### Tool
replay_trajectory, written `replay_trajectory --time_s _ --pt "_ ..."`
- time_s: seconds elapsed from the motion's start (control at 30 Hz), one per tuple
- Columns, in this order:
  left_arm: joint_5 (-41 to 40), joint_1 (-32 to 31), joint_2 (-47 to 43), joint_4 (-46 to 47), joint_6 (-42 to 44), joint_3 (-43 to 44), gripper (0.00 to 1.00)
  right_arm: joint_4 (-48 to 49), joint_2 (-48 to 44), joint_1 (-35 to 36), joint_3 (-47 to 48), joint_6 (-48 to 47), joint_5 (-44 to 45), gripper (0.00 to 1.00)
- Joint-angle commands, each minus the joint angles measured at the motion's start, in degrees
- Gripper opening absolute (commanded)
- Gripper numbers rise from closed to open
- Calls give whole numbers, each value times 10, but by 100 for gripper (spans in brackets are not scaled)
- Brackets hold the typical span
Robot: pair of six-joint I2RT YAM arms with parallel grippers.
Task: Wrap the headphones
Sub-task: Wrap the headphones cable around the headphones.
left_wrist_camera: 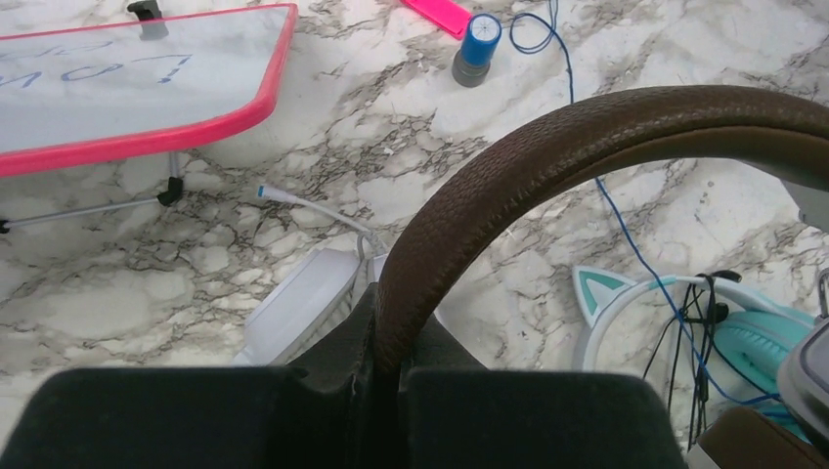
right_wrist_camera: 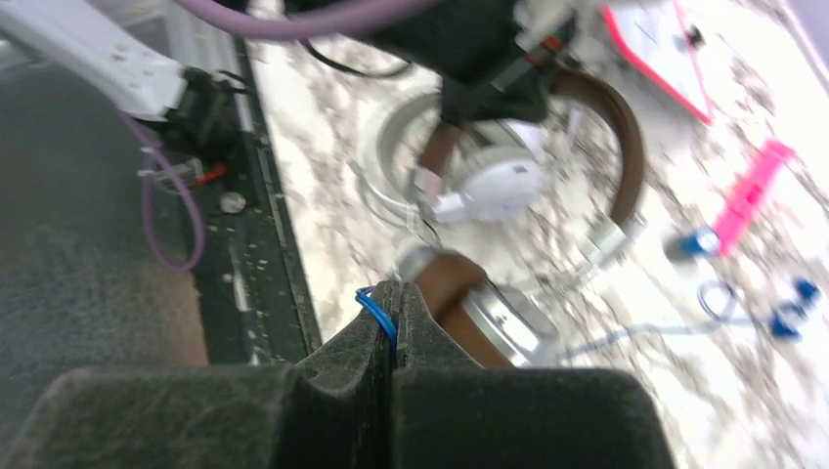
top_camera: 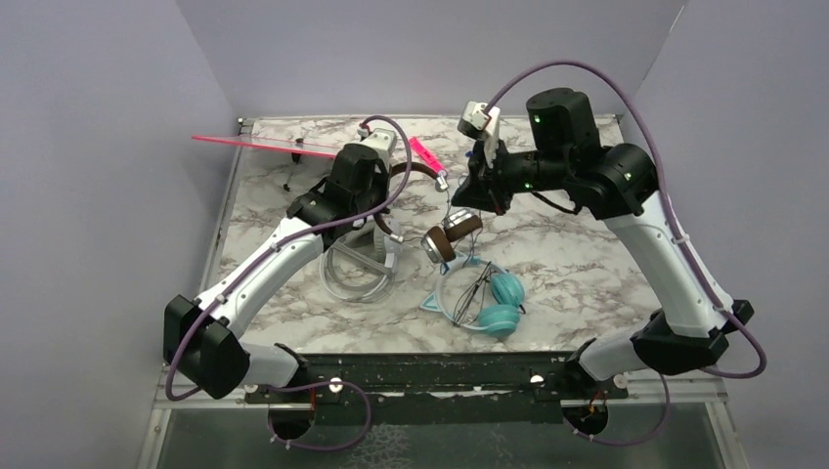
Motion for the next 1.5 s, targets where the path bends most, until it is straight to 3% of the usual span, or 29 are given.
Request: replay_trajectory --time_s 0.0,0.23,0.4,0.63,0.8,1.0,1.2,1.47 --pt "36 11 -66 78 48 -36 0 -15 -71 -1 -55 -16 144 1" --pt "113 16 -79 76 82 -37 0 43 -140 -1 -153 -113 221 1" --pt "190 16 -86 89 93 -40 0 76 -124 -1 -150 -181 156 1" --pt "185 16 -70 71 71 -15 0 75 -107 0 -116 -243 18 1" --pt "229 16 -58 64 69 -10 0 114 -118 0 -137 -281 5 1" --pt "230 16 -44 46 21 2 0 193 -112 8 -136 -256 -15 1" --pt "245 -11 -23 1 -28 20 0 274 -112 25 -155 -243 27 1" --pt "229 -57 -8 -20 -91 23 0 303 -66 81 -130 -242 86 1"
